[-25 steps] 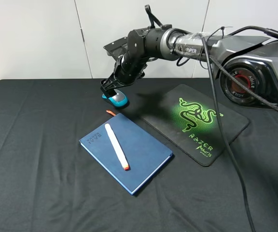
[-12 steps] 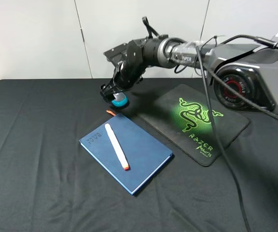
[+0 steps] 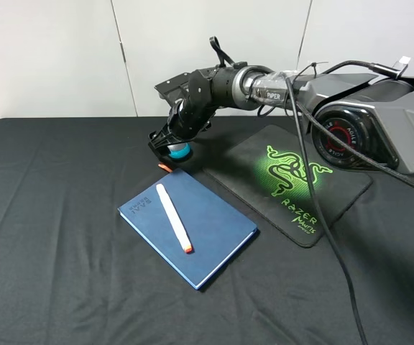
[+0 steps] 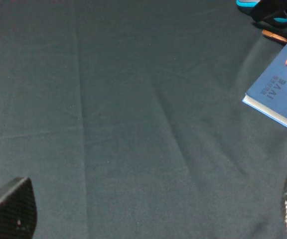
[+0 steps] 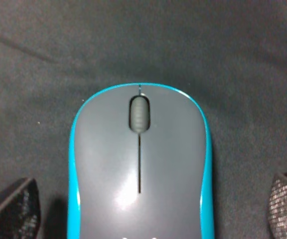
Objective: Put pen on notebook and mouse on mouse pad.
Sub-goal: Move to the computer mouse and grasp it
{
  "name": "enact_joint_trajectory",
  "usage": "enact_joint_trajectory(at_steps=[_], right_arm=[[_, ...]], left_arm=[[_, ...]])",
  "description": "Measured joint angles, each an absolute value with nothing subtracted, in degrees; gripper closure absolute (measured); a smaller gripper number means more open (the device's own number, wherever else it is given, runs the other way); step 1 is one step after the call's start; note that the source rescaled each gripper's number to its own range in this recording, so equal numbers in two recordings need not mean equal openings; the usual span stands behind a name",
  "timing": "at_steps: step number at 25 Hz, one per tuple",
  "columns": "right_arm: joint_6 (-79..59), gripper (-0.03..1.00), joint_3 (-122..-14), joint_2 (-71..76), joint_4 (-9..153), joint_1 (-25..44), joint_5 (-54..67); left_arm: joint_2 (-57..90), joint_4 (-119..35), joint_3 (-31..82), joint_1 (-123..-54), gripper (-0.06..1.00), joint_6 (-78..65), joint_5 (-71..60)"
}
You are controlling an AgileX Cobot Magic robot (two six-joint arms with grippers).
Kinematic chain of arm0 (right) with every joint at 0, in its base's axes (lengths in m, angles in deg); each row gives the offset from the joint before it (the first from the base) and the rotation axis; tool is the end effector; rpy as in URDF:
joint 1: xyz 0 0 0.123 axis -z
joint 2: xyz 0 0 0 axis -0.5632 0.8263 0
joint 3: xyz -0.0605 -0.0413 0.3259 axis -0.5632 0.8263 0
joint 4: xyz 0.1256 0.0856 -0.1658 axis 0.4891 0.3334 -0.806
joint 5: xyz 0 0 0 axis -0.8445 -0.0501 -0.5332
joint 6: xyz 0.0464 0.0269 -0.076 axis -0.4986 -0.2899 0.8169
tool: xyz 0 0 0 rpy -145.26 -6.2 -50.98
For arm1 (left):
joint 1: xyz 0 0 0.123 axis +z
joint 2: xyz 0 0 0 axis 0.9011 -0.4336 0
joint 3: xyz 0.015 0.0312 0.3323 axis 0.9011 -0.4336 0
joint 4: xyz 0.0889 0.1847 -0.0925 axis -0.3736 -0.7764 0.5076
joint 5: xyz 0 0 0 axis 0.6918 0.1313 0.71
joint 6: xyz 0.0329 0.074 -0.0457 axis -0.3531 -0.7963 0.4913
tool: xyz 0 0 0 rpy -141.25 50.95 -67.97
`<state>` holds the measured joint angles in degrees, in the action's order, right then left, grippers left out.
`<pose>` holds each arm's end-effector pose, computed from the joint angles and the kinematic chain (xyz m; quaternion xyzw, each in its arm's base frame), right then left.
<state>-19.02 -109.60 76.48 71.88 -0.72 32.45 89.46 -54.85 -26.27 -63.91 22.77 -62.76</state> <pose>0.4631 0.3328 0.1382 -0.3597 0.8838 0.1049 0.2802 -0.0750 -0.0015 0.2580 0.0340 0.8573 0.0182 0.5133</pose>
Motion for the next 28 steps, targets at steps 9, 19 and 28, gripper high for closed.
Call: enact_joint_trajectory(at_steps=[9,19,28], right_arm=[[-17.56,0.05,-109.60,76.48,71.99,-0.72,32.51],[-17.17,0.52,-109.60,77.29,72.10,-0.72,33.37],[-17.17,0.95,-109.60,77.34,72.40,-0.72,32.98]], left_arm=[[89.46,-54.85,-26.27,-63.91,-0.03,22.77,-62.76],[89.46,-54.85,-26.27,-63.91,-0.03,22.77,-62.76],[89.46,-54.85,-26.27,-63.91,-0.03,22.77,-62.76]])
